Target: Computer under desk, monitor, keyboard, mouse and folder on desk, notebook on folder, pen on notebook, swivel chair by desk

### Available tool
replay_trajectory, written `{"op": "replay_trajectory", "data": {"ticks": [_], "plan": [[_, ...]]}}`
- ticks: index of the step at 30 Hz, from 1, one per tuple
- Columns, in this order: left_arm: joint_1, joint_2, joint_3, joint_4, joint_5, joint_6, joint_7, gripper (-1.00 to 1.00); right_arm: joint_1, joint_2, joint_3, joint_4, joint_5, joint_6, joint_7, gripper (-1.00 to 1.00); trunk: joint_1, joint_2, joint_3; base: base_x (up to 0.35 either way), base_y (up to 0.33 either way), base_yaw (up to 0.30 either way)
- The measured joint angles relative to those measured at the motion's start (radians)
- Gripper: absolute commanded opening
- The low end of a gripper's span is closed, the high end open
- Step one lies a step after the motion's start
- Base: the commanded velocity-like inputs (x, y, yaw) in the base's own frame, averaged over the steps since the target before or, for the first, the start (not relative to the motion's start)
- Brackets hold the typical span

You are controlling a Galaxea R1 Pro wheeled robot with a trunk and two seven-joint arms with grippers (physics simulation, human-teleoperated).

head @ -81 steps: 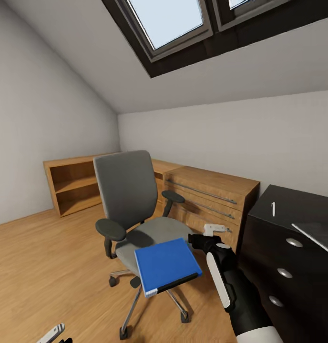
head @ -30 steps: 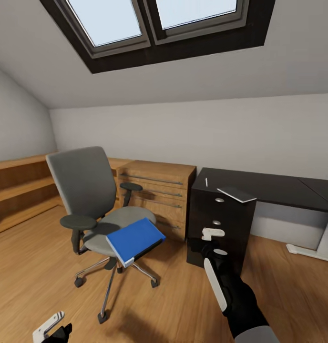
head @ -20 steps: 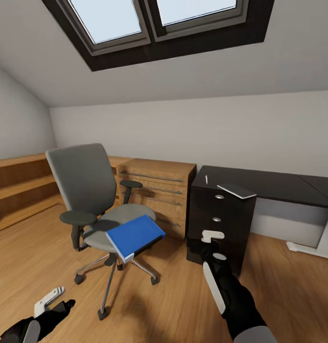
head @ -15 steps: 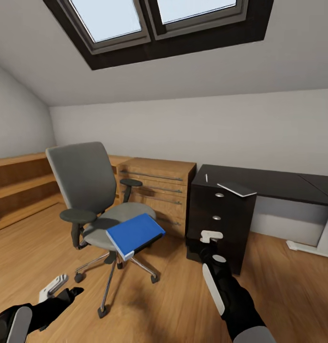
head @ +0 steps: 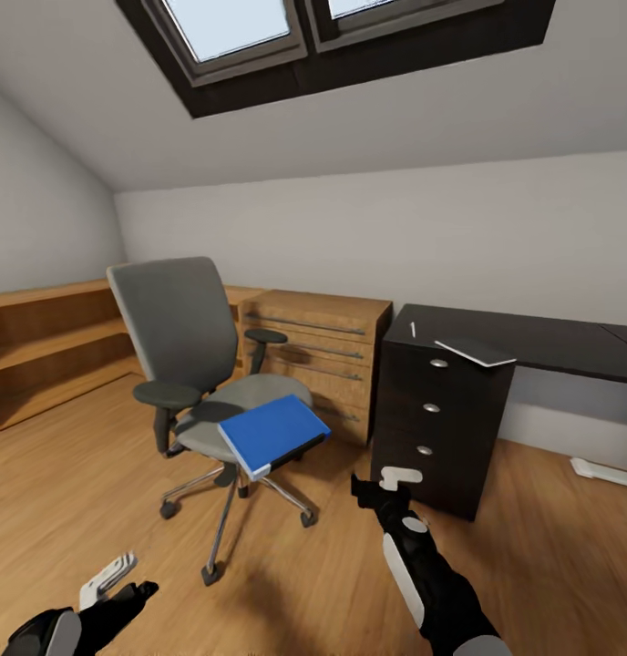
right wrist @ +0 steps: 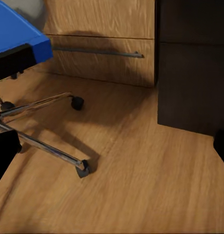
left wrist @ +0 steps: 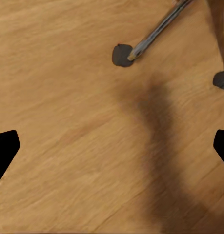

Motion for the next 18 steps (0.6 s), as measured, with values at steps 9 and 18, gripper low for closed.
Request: {"op": "replay_trajectory", "data": {"ticks": [9, 18], "plan": [[0.000, 0.001, -0.075, -0.346, 0.138, 0.155, 0.006, 1.00, -0.004, 0.013, 0.073, 0.287, -0.017, -0.314, 0.000, 1.00, 0.004, -0.002, -0.035, 0.000, 0.000, 0.006], [0.000, 0.008, -0.050, -0.373, 0.256, 0.169, 0.010, 1.00, -0.120, -0.009, 0.059, 0.435, -0.425, -0.213, 0.098, 1.00, 0.008, -0.004, -0.070, 0.000, 0.000, 0.000]]}}
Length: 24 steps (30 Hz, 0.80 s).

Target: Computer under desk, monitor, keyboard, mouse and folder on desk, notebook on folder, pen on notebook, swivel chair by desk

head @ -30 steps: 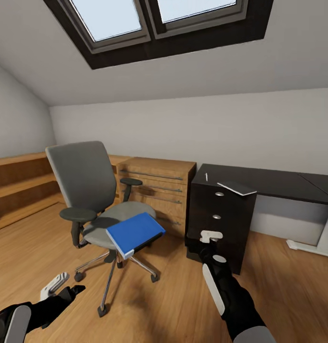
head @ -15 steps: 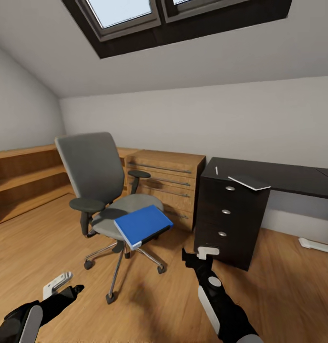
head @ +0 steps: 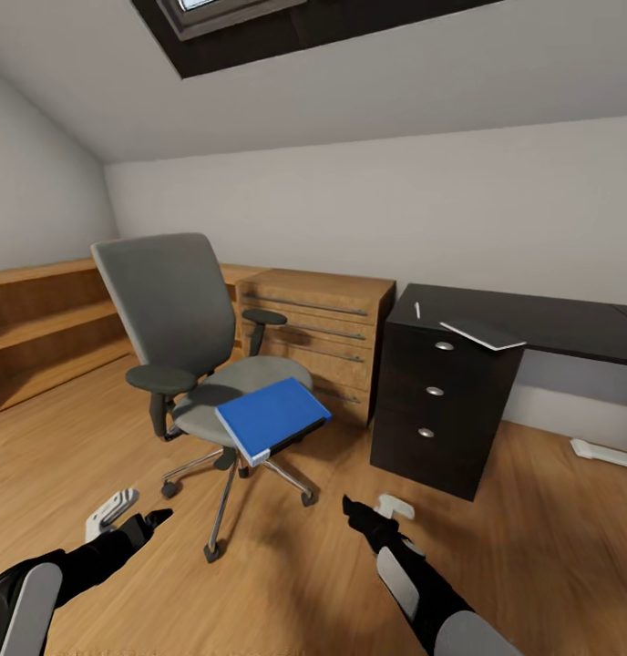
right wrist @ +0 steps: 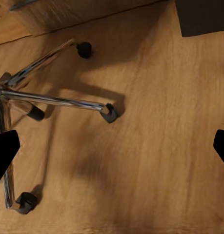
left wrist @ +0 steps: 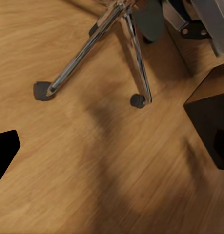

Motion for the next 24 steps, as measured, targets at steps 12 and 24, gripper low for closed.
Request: {"op": "replay_trajectory", "data": {"ticks": [12, 24], "plan": [[0.000, -0.001, 0.029, -0.001, 0.003, -0.005, 0.001, 1.00, -0.042, -0.030, 0.006, 0.023, -0.181, 0.158, 0.241, 1.00, 0.004, -0.002, -0.035, 0.000, 0.000, 0.000], [0.000, -0.004, 0.090, -0.001, 0.006, -0.006, -0.002, 1.00, -0.042, -0.030, 0.007, 0.025, -0.186, 0.147, 0.322, 1.00, 0.004, -0.002, -0.035, 0.000, 0.000, 0.101]]}}
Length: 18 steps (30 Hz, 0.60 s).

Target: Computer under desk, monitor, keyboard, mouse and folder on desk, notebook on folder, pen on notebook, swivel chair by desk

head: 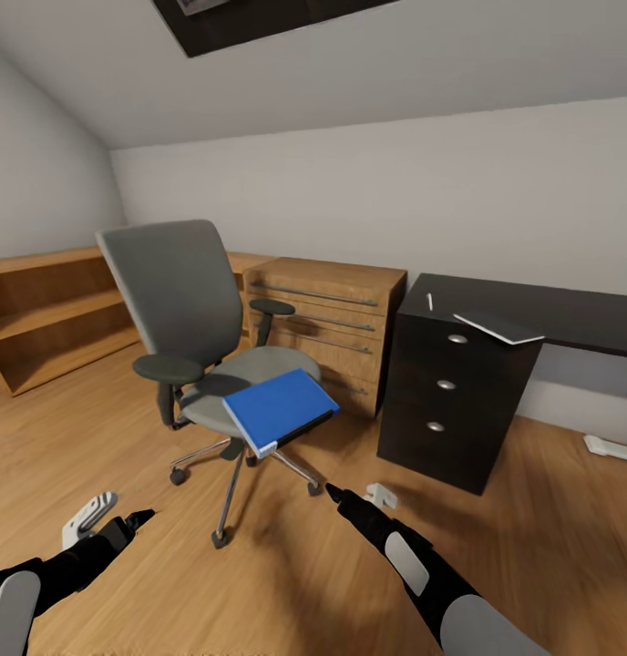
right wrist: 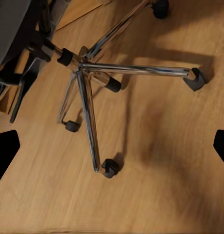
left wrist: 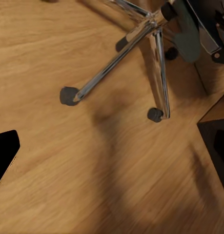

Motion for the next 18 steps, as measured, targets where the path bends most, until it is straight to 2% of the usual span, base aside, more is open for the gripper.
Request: {"op": "replay_trajectory", "data": {"ticks": [9, 18], "plan": [[0.000, 0.000, 0.007, 0.000, -0.003, -0.002, -0.001, 1.00, 0.000, 0.001, 0.001, 0.004, -0.001, 0.000, 0.005, 1.00, 0.000, 0.000, 0.000, 0.000, 0.000, 0.273], [0.000, 0.000, 0.008, 0.003, -0.005, -0.003, 0.000, 1.00, 0.000, 0.001, 0.001, 0.005, 0.001, 0.000, 0.043, 1.00, 0.000, 0.000, 0.000, 0.000, 0.000, 0.278]]}}
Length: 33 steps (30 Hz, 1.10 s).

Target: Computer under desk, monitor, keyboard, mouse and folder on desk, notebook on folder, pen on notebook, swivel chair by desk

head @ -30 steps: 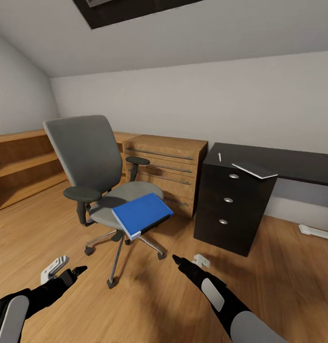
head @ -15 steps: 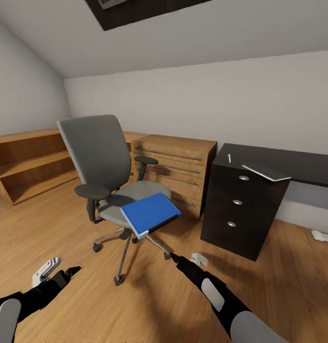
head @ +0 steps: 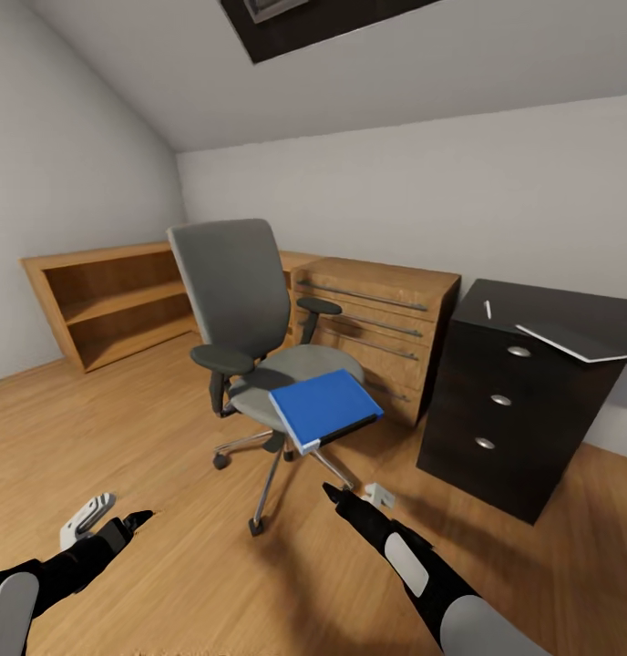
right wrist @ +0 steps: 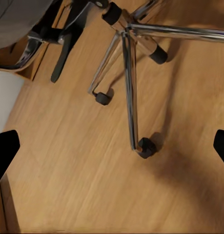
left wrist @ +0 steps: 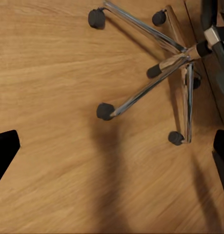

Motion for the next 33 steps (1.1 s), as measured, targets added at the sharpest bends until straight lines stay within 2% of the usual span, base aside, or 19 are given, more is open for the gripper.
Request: {"op": "replay_trajectory", "data": {"ticks": [14, 16, 18, 22, 33], "plan": [[0.000, -0.003, 0.000, 0.002, 0.000, -0.001, 0.000, 1.00, 0.001, -0.001, 0.000, 0.000, 0.001, -0.001, 0.020, 1.00, 0.000, 0.000, 0.000, 0.000, 0.000, 0.271], [0.000, -0.003, 0.000, 0.002, 0.000, -0.001, 0.001, 1.00, 0.001, -0.001, 0.000, 0.000, 0.003, -0.002, 0.037, 1.00, 0.000, 0.000, 0.000, 0.000, 0.000, 0.084], [0.000, -0.004, 0.000, 0.003, 0.000, -0.002, 0.000, 1.00, 0.001, -0.003, 0.001, 0.001, 0.007, -0.002, 0.092, 1.00, 0.000, 0.000, 0.000, 0.000, 0.000, 0.026], [0.000, -0.006, -0.001, 0.003, 0.001, -0.002, -0.001, 1.00, 0.002, -0.005, 0.001, 0.001, 0.010, -0.003, 0.162, 1.00, -0.002, 0.001, 0.015, 0.000, 0.000, 0.007], [0.000, -0.006, -0.003, 0.003, 0.002, -0.002, -0.001, 1.00, 0.002, -0.005, 0.001, 0.007, 0.012, -0.019, 0.168, 1.00, -0.007, 0.003, 0.058, 0.000, 0.000, 0.000]]}}
